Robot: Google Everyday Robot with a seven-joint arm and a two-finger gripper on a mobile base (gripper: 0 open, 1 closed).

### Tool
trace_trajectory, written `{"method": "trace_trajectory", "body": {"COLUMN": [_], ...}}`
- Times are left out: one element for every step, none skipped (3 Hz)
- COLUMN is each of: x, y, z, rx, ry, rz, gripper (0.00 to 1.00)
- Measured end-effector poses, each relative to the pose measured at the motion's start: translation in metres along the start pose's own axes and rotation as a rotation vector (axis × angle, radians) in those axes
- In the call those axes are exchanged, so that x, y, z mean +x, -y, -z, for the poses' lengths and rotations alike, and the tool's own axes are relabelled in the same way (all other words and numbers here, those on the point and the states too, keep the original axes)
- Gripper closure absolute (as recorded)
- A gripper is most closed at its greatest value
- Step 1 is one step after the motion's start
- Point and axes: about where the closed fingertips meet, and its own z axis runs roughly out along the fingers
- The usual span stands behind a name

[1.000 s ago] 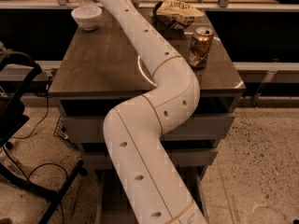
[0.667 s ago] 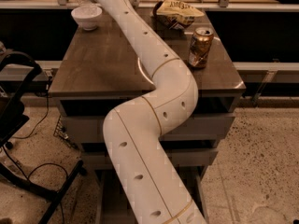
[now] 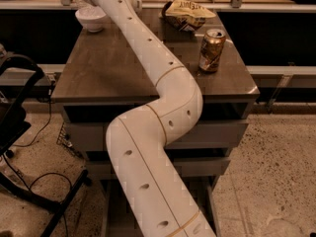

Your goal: Place water bottle into white bowl

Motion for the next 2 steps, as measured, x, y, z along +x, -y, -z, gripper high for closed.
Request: {"method": "trace_trajectory", "body": {"x": [0.016, 0.027], "y": [-0.004, -0.004], "z": [-0.004, -0.004], "rx": [-0.001, 0.001], "ry": [-0.046, -0.082], "rz": [0.007, 0.004], "gripper": [1.0, 1.0]}}
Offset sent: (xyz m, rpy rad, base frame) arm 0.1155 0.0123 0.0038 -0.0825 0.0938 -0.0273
